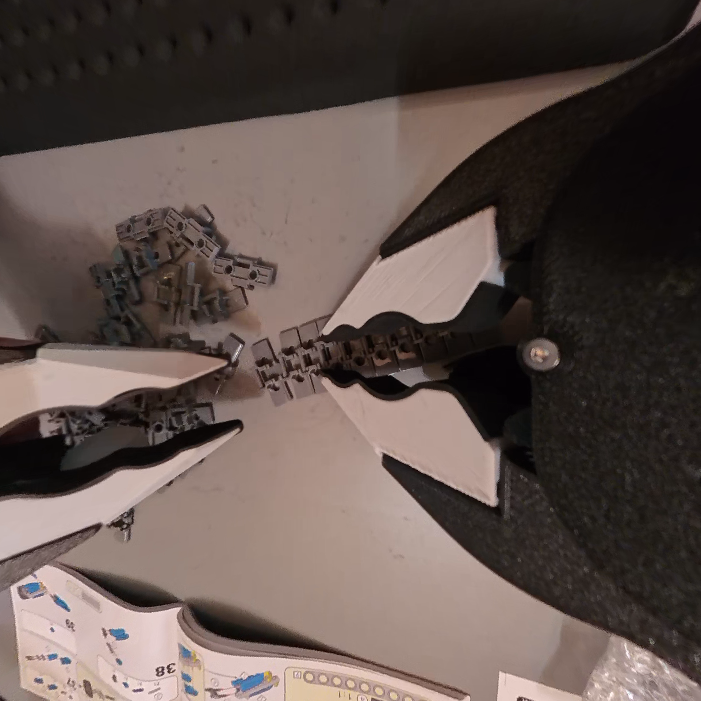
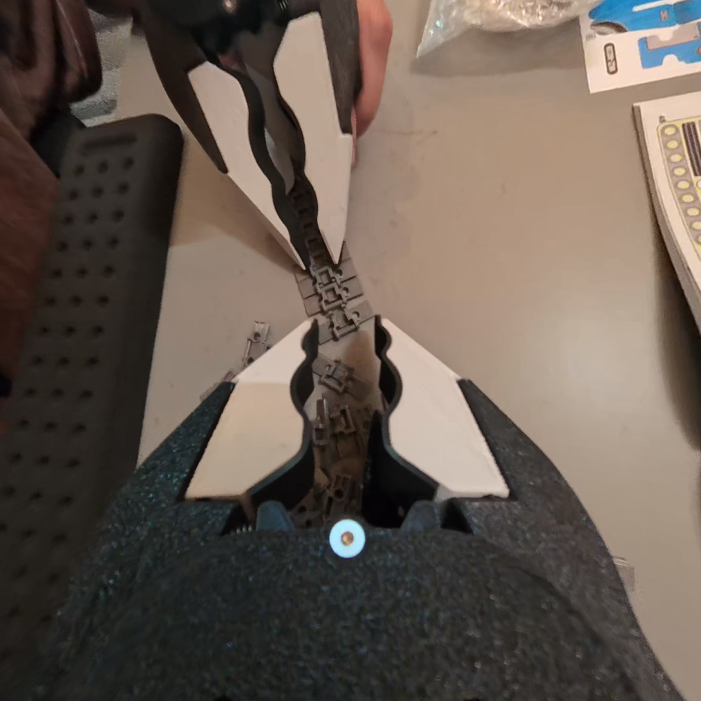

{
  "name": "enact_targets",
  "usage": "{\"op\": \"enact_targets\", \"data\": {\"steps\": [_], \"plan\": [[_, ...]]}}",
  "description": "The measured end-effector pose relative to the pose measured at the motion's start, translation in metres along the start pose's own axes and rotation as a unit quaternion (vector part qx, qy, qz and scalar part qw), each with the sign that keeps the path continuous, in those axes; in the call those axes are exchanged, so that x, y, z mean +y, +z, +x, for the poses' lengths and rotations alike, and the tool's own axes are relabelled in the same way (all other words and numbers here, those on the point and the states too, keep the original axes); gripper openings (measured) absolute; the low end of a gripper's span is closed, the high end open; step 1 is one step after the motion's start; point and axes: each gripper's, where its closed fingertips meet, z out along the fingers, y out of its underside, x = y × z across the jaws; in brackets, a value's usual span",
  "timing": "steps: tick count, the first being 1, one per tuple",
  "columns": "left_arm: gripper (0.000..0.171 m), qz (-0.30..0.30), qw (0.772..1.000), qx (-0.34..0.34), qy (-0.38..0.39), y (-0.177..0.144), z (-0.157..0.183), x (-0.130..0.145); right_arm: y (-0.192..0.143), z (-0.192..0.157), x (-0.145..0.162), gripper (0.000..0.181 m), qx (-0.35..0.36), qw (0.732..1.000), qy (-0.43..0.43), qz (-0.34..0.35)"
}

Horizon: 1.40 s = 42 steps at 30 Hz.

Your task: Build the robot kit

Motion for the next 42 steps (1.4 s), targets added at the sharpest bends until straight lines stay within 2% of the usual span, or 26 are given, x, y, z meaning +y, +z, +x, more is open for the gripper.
{"op": "enact_targets", "data": {"steps": [3, 7, 10, 12, 15, 16, 21, 25, 31, 38, 42], "plan": [[0.014, -0.001, 1.0, 0.0, 0.002, 0.001, 0.001, -0.001, 0.009, -0.005, 0.01, 0.035, 0.011, 1.0, -0.006, -0.019], [0.014, 0.0, 1.0, -0.005, 0.0, 0.001, 0.0, -0.001, 0.013, -0.003, 0.018, 0.035, 0.065, 0.995, -0.048, -0.057], [0.014, 0.004, 1.0, -0.006, -0.005, 0.0, -0.001, -0.002, 0.014, -0.002, 0.014, 0.033, 0.093, 0.99, -0.09, -0.052], [0.014, 0.013, 1.0, -0.004, -0.015, -0.001, -0.003, -0.005, 0.017, -0.003, 0.013, 0.03, 0.086, 0.99, -0.101, -0.048], [0.014, 0.024, 0.999, 0.004, -0.029, -0.002, -0.003, -0.008, 0.019, -0.002, 0.012, 0.023, 0.063, 0.995, -0.071, -0.035], [0.014, 0.026, 0.999, 0.003, -0.031, -0.002, -0.003, -0.009, 0.019, -0.003, 0.012, 0.015, 0.055, 0.996, -0.067, -0.037], [0.014, 0.025, 0.999, 0.005, -0.026, -0.002, -0.002, -0.009, 0.023, -0.008, 0.01, 0.015, 0.049, 0.995, -0.078, -0.029], [0.014, -0.001, 1.0, -0.001, -0.011, 0.004, 0.0, -0.003, 0.022, -0.006, 0.009, 0.015, 0.043, 0.996, -0.071, -0.018], [0.014, 0.0, 1.0, -0.006, -0.013, 0.004, -0.001, -0.003, 0.018, -0.007, 0.011, 0.024, 0.046, 0.996, -0.073, -0.024], [0.019, 0.027, 0.999, 0.004, -0.035, 0.004, 0.001, -0.016, 0.012, -0.002, 0.014, 0.025, 0.058, 0.996, -0.068, -0.026], [0.019, 0.001, 0.999, -0.014, -0.034, 0.013, -0.003, -0.014, 0.019, -0.005, 0.013, 0.024, 0.053, 0.995, -0.077, -0.024]]}}
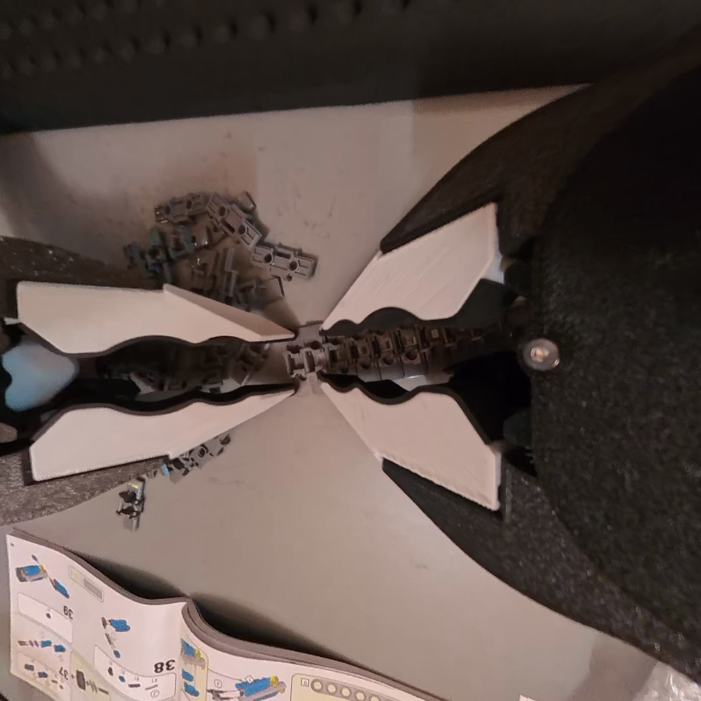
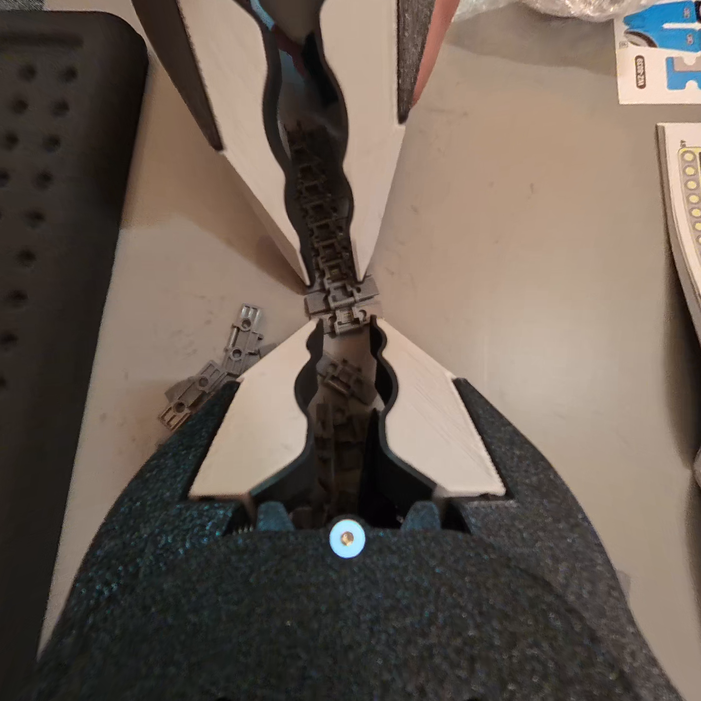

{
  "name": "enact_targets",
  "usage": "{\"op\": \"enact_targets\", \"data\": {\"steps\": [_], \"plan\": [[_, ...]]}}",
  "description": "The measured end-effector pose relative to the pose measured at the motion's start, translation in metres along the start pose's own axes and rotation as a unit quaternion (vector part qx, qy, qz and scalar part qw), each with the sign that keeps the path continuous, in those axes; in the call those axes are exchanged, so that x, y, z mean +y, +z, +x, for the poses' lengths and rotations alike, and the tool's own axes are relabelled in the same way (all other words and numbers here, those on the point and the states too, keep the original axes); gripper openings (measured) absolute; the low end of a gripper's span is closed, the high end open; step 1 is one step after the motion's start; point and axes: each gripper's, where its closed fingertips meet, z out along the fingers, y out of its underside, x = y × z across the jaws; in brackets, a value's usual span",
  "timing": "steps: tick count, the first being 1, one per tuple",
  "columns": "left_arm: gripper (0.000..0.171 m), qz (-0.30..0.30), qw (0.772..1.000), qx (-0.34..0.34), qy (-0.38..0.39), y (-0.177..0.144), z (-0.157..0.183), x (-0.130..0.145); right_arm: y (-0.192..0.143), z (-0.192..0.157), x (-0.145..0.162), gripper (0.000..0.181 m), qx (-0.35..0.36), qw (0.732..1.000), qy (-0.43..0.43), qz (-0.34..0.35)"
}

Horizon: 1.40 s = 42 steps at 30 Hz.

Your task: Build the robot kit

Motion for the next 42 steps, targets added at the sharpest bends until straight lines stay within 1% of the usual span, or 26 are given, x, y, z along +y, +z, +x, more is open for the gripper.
{"op": "enact_targets", "data": {"steps": [1, 9, 12, 14, 19, 21, 23, 24, 26, 29, 32, 34, 36, 39, 41, 42], "plan": [[0.019, -0.004, 1.0, -0.006, -0.002, 0.002, -0.002, 0.0, 0.001, 0.0, -0.001, 0.024, 0.0, 1.0, -0.004, 0.002], [0.015, -0.012, 1.0, 0.011, -0.021, 0.006, 0.0, -0.001, 0.001, -0.002, -0.001, 0.023, -0.008, 1.0, -0.002, 0.005], [0.014, -0.015, 0.999, 0.012, -0.028, 0.007, 0.0, -0.001, 0.001, -0.002, -0.002, 0.015, -0.004, 1.0, -0.004, 0.005], [0.013, -0.016, 0.999, 0.013, -0.037, 0.008, 0.0, -0.002, 0.001, -0.002, -0.001, 0.014, -0.009, 1.0, 0.0, -0.004], [0.013, -0.018, 0.999, 0.001, -0.038, 0.009, -0.002, -0.003, 0.0, -0.001, -0.001, 0.015, -0.019, 1.0, 0.015, 0.0], [0.013, -0.016, 0.999, 0.0, -0.036, 0.009, -0.002, -0.003, -0.003, -0.002, -0.002, 0.016, -0.012, 1.0, 0.004, 0.001], [0.012, -0.014, 0.999, 0.005, -0.042, 0.01, -0.002, -0.003, -0.009, -0.004, -0.005, 0.02, -0.009, 1.0, -0.004, 0.004], [0.013, -0.014, 0.999, 0.007, -0.044, 0.01, -0.002, -0.003, -0.011, -0.001, -0.005, 0.021, 0.001, 1.0, -0.005, 0.001], [0.013, -0.013, 0.999, 0.009, -0.046, 0.01, -0.002, -0.003, -0.01, 0.001, -0.001, 0.021, 0.0, 1.0, -0.007, -0.007], [0.012, -0.012, 0.999, 0.011, -0.048, 0.01, -0.002, -0.003, -0.01, 0.002, 0.003, 0.021, -0.007, 1.0, 0.006, -0.013], [0.013, -0.012, 0.999, 0.008, -0.045, 0.01, -0.002, -0.003, -0.019, 0.006, 0.005, 0.021, 0.002, 1.0, 0.009, -0.012], [0.013, -0.011, 0.999, 0.009, -0.046, 0.01, -0.002, -0.003, -0.022, 0.006, 0.008, 0.018, -0.005, 1.0, 0.026, -0.012], [0.013, -0.011, 0.999, 0.009, -0.045, 0.01, -0.002, -0.003, -0.018, 0.001, 0.011, 0.018, -0.023, 0.999, 0.038, -0.018], [0.013, -0.009, 0.999, -0.001, -0.035, 0.009, -0.002, -0.003, -0.008, -0.007, 0.008, 0.019, -0.035, 0.999, 0.032, -0.023], [0.012, -0.007, 1.0, -0.014, -0.024, 0.009, -0.004, -0.003, -0.005, -0.006, 0.009, 0.019, -0.035, 0.997, 0.063, -0.029], [0.012, -0.007, 1.0, -0.019, -0.02, 0.008, -0.004, -0.003, -0.005, -0.006, 0.009, 0.019, -0.039, 0.994, 0.097, -0.03]]}}
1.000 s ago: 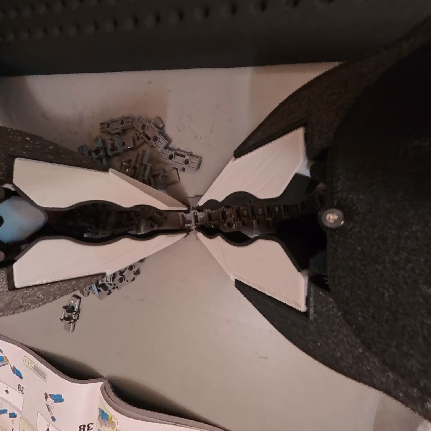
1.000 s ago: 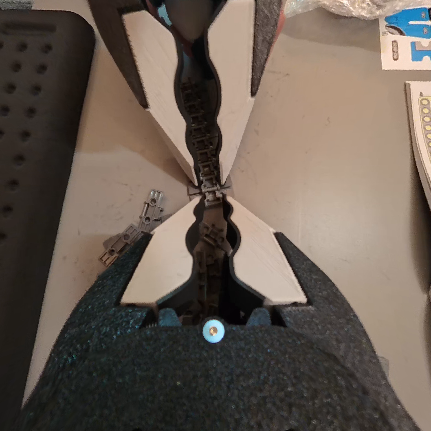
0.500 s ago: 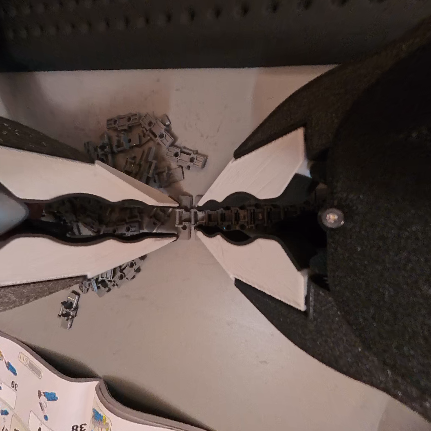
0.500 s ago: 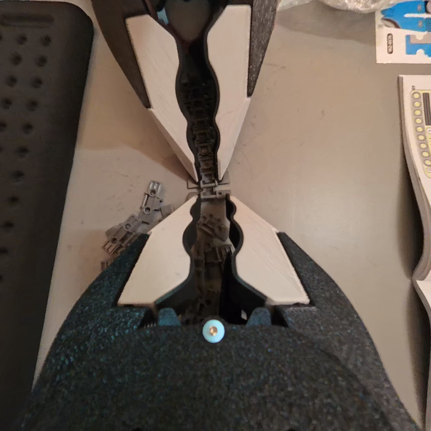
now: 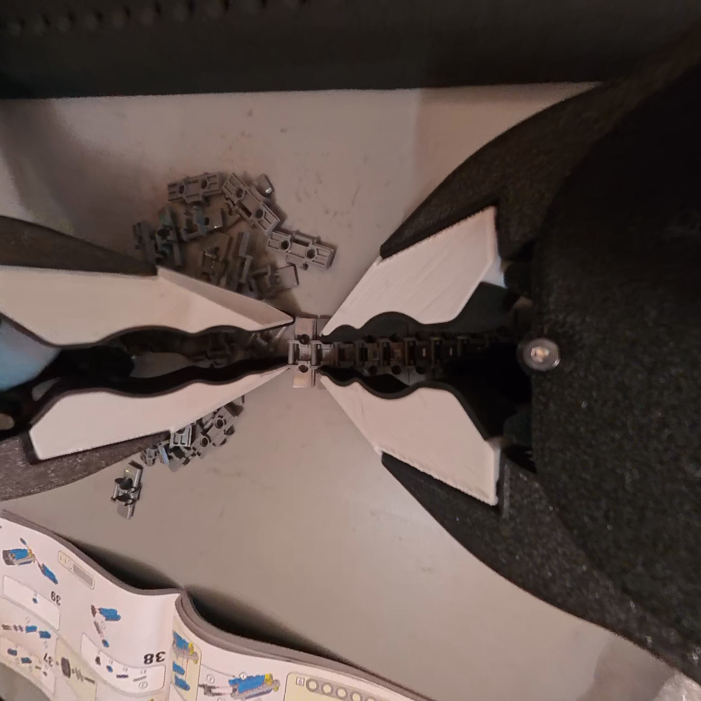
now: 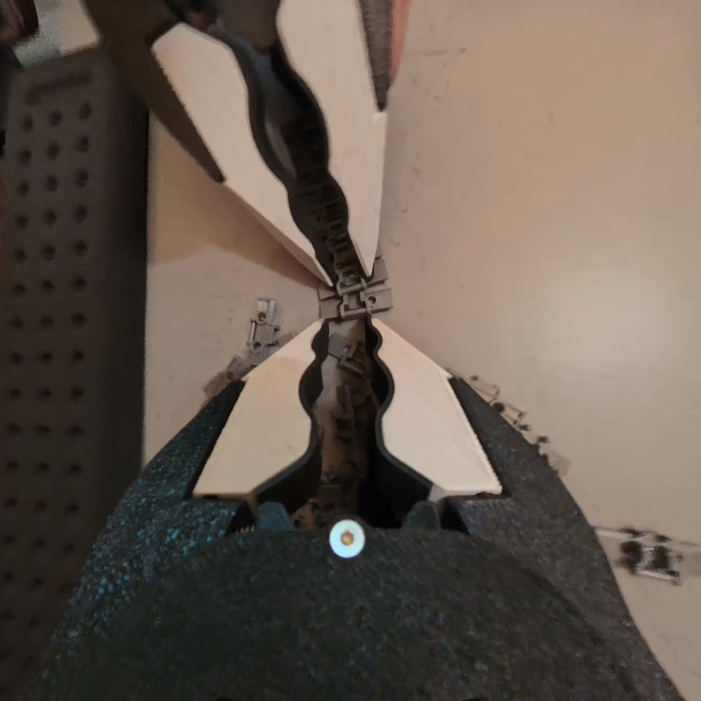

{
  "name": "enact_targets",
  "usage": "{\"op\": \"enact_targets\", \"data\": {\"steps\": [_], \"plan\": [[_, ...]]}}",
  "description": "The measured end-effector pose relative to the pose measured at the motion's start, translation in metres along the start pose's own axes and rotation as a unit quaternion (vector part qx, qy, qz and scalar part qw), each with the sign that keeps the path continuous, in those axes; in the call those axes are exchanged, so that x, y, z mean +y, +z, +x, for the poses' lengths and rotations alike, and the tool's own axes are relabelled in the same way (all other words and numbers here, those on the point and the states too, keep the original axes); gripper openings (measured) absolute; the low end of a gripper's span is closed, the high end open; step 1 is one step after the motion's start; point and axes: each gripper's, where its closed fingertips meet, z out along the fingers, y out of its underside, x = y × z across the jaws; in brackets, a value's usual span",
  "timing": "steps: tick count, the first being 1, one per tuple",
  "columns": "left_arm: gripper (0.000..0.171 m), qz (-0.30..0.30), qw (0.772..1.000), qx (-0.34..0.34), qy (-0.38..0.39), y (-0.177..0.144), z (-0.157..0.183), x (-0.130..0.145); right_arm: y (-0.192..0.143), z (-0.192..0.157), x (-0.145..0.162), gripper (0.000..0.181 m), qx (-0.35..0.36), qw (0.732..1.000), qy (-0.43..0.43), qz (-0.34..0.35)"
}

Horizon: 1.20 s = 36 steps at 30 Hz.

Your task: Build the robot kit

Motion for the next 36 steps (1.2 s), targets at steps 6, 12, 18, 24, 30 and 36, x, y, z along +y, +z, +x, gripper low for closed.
{"op": "enact_targets", "data": {"steps": [6, 12, 18, 24, 30, 36], "plan": [[0.013, 0.0, 1.0, -0.006, 0.007, 0.0, -0.001, 0.0, -0.002, -0.01, -0.013, 0.044, -0.072, 0.978, 0.19, 0.051], [0.013, 0.001, 1.0, -0.013, 0.008, -0.001, -0.003, 0.001, -0.002, -0.001, -0.017, 0.028, -0.128, 0.939, 0.303, 0.1], [0.013, 0.001, 1.0, -0.025, 0.003, -0.002, -0.008, 0.001, 0.001, 0.012, -0.017, 0.009, -0.084, 0.938, 0.32, 0.107], [0.013, 0.001, 1.0, -0.029, -0.003, -0.002, -0.01, 0.001, 0.005, 0.015, -0.017, 0.009, -0.057, 0.932, 0.344, 0.094], [0.013, 0.0, 0.999, -0.04, -0.001, -0.001, -0.011, 0.002, 0.004, 0.015, -0.02, 0.014, -0.081, 0.917, 0.376, 0.104], [0.012, -0.001, 0.999, -0.052, -0.003, -0.001, -0.013, 0.002, 0.006, 0.018, -0.02, 0.009, 0.022, 0.928, 0.359, 0.093]]}}
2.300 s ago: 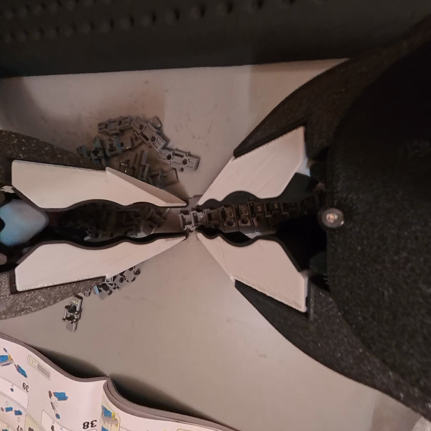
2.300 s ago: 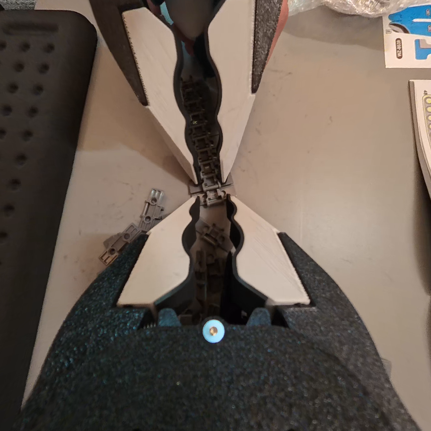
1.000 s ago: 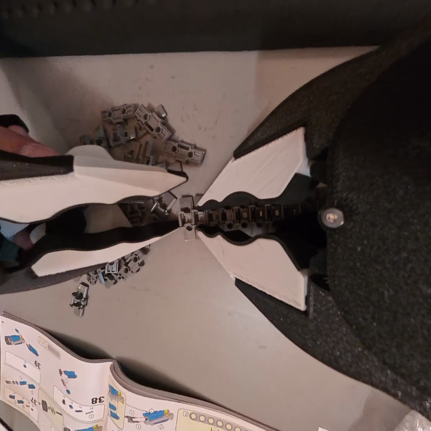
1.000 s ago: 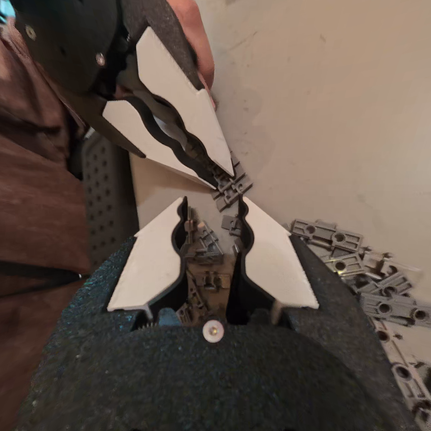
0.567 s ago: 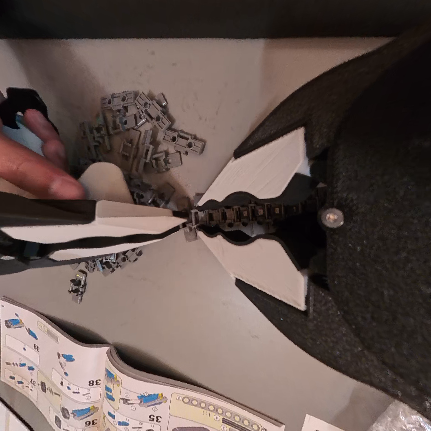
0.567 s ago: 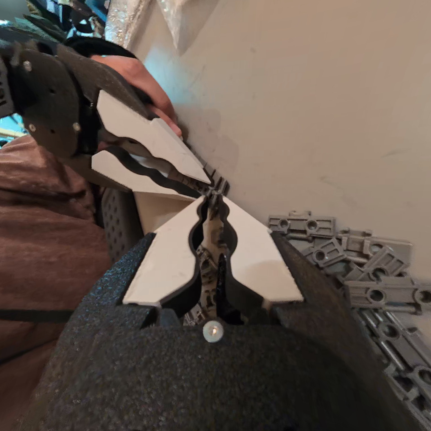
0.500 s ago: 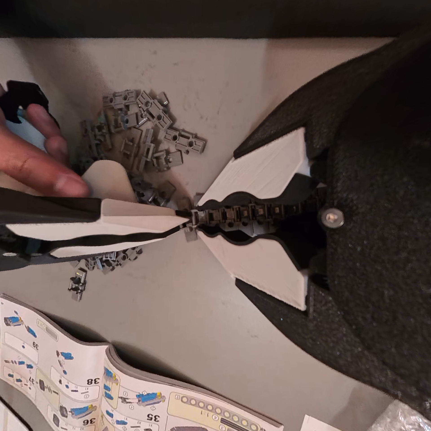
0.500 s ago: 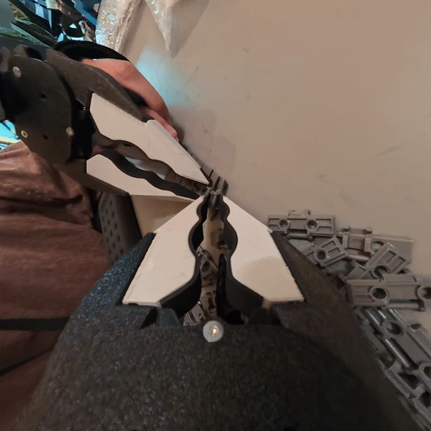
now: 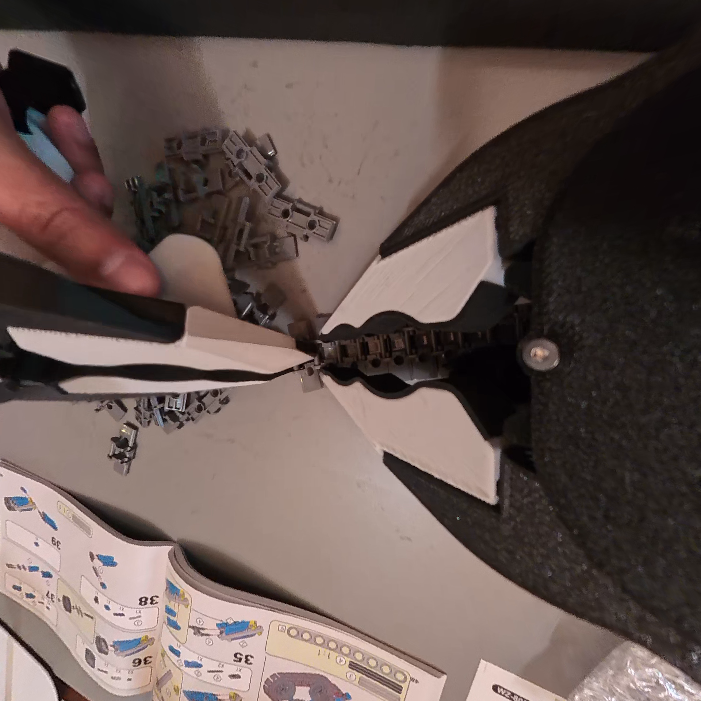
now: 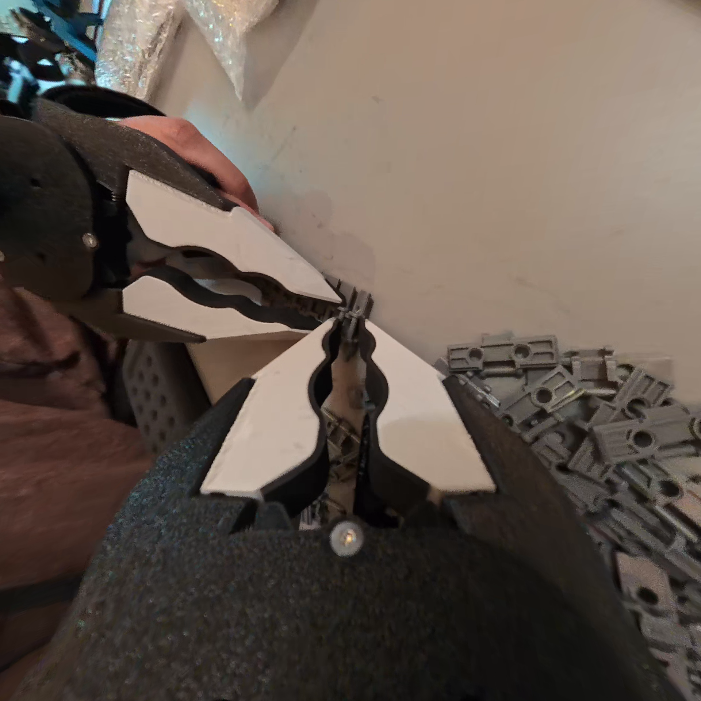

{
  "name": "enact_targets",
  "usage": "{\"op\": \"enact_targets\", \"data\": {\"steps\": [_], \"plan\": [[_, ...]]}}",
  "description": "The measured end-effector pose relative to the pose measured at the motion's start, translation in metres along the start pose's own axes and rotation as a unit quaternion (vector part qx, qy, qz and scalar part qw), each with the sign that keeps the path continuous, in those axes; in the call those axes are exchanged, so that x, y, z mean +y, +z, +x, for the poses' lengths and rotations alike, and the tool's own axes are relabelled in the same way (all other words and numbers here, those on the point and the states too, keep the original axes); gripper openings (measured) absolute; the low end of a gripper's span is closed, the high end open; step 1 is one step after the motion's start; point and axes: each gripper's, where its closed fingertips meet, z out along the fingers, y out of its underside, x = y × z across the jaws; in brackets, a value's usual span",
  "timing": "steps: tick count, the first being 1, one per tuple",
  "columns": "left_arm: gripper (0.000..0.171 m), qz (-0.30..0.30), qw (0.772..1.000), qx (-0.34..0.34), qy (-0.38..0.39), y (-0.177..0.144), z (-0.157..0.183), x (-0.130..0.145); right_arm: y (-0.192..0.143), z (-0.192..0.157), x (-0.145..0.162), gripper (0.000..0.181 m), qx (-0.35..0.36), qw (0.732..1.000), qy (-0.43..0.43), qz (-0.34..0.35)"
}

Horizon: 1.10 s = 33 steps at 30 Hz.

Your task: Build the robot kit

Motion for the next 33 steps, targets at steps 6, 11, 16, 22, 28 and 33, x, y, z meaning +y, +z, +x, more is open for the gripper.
{"op": "enact_targets", "data": {"steps": [6, 11, 16, 22, 28, 33], "plan": [[0.012, -0.003, 1.0, -0.003, -0.005, 0.001, 0.0, 0.001, 0.001, 0.001, -0.001, 0.008, 0.06, 0.998, -0.01, 0.013], [0.012, -0.005, 1.0, -0.005, -0.007, 0.001, 0.0, 0.001, 0.001, 0.002, 0.0, 0.006, 0.072, 0.997, 0.008, 0.007], [0.012, -0.005, 1.0, -0.003, -0.008, 0.001, 0.001, 0.002, 0.001, 0.002, 0.001, 0.004, 0.061, 0.998, 0.027, 0.01], [0.012, -0.006, 1.0, -0.001, -0.016, 0.001, 0.001, 0.002, 0.002, 0.002, 0.001, 0.004, 0.07, 0.997, 0.026, 0.019], [0.012, 0.001, 0.999, -0.024, 0.021, -0.001, 0.002, 0.0, 0.0, -0.001, 0.002, 0.007, 0.005, 0.998, 0.064, 0.008], [0.012, 0.022, 0.998, -0.03, 0.041, -0.006, 0.002, -0.004, -0.004, -0.016, 0.0, 0.027, -0.092, 0.991, 0.099, 0.025]]}}
